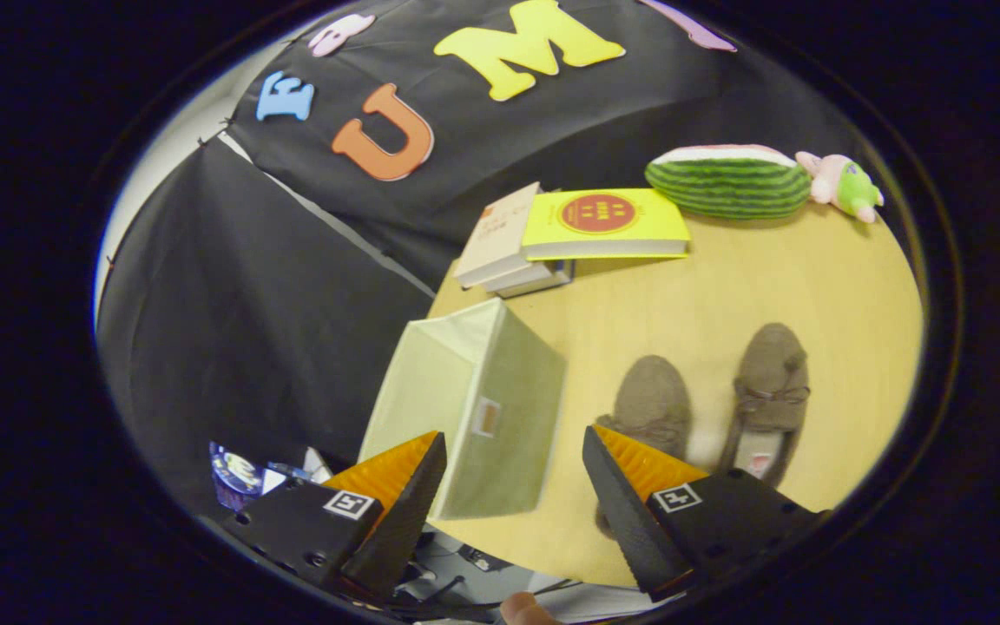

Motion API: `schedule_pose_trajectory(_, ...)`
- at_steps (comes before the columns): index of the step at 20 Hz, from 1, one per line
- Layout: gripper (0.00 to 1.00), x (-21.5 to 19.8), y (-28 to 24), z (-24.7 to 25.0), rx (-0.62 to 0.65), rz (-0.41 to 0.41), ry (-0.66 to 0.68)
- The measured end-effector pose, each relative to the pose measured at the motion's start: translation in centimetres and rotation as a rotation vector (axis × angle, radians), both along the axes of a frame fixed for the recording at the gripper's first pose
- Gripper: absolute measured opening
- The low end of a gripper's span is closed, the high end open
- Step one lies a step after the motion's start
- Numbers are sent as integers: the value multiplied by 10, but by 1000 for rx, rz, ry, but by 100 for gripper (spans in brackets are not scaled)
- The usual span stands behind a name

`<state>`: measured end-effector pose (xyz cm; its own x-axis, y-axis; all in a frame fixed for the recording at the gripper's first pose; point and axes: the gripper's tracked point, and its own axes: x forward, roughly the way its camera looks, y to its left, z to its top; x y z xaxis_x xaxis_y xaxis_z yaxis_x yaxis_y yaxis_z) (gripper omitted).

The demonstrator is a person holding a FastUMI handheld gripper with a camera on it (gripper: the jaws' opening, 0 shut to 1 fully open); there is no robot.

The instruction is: Open the storage box then place both shoes into the box .Put the left shoe in first, then the right shoe, with the right side of both shoes facing outward in a uniform manner.

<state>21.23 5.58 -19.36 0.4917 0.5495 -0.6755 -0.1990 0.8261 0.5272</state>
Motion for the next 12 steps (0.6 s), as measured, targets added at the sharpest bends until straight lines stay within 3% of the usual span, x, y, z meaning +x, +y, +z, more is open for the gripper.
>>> schedule_pose_trajectory(4, 100, -6, -47, -34, -123, -51, 72)
schedule_pose_trajectory(12, 100, -7, -65, -98, -274, -30, 182)
